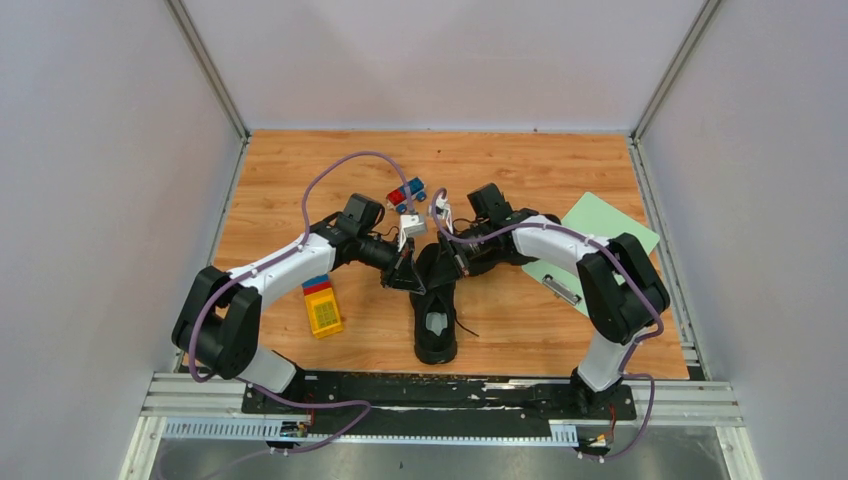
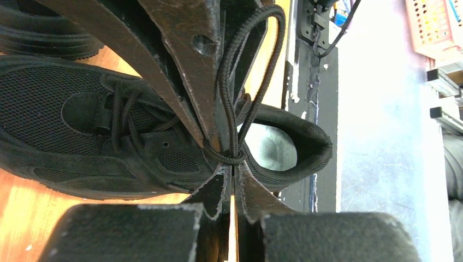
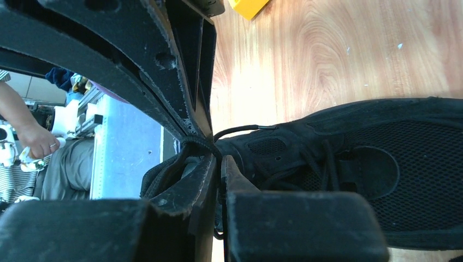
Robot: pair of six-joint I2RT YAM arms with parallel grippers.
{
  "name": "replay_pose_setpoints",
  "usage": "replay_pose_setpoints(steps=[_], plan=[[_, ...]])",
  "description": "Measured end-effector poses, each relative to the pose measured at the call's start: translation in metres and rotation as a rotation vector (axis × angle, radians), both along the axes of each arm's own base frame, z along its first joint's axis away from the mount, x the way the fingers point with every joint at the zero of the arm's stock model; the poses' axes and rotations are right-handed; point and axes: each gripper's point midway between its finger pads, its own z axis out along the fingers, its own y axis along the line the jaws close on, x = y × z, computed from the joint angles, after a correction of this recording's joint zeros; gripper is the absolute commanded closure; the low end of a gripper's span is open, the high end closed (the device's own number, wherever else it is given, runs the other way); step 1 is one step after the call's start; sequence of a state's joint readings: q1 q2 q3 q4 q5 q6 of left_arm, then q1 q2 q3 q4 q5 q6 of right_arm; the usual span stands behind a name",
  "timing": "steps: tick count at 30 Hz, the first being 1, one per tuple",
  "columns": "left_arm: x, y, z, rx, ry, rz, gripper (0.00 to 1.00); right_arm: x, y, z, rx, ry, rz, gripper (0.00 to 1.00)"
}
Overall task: Tie the shoes
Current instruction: Cross the shoelace with the shoelace.
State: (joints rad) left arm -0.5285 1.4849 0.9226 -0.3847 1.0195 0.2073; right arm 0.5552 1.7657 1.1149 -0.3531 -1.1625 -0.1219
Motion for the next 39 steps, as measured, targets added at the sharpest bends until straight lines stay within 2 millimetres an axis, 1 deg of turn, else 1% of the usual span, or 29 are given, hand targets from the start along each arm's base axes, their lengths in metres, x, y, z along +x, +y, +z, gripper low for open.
replay_pose_setpoints(steps=[1,3,9,11,13,16,18,27,30,36,39], plan=[[0.0,0.0,0.0,-0.001,0.0,-0.001,0.87,0.001,0.0,0.0,-0.005,-0.004,-0.007,0.94],[-0.001,-0.001,0.001,-0.008,0.004,-0.004,0.81,0.003,0.001,0.001,-0.017,-0.016,-0.026,0.94],[-0.002,-0.003,0.006,-0.027,0.02,-0.005,0.7,0.004,0.002,-0.002,-0.041,-0.032,-0.051,0.95],[-0.001,-0.004,0.007,-0.029,0.03,0.002,0.67,0.003,0.003,-0.003,-0.048,-0.035,-0.054,0.95],[-0.001,-0.005,0.008,-0.032,0.04,0.007,0.64,0.004,0.004,-0.003,-0.051,-0.037,-0.059,0.95],[-0.001,-0.006,0.01,-0.037,0.055,0.016,0.55,0.004,0.005,-0.005,-0.055,-0.042,-0.065,0.96],[0.0,-0.007,0.011,-0.04,0.063,0.021,0.52,0.004,0.004,-0.007,-0.058,-0.043,-0.068,0.96],[-0.001,-0.009,0.011,-0.049,0.106,0.042,0.49,0.004,0.004,-0.007,-0.049,-0.044,-0.068,0.96],[-0.002,-0.009,0.011,-0.047,0.107,0.039,0.44,0.005,0.004,-0.006,-0.042,-0.043,-0.069,0.96],[-0.004,-0.001,0.016,-0.015,0.058,0.006,0.4,0.005,0.002,-0.005,-0.018,-0.032,-0.068,0.96],[-0.004,0.008,0.023,-0.012,0.021,0.017,0.38,0.004,0.002,-0.004,-0.008,-0.028,-0.063,0.96]])
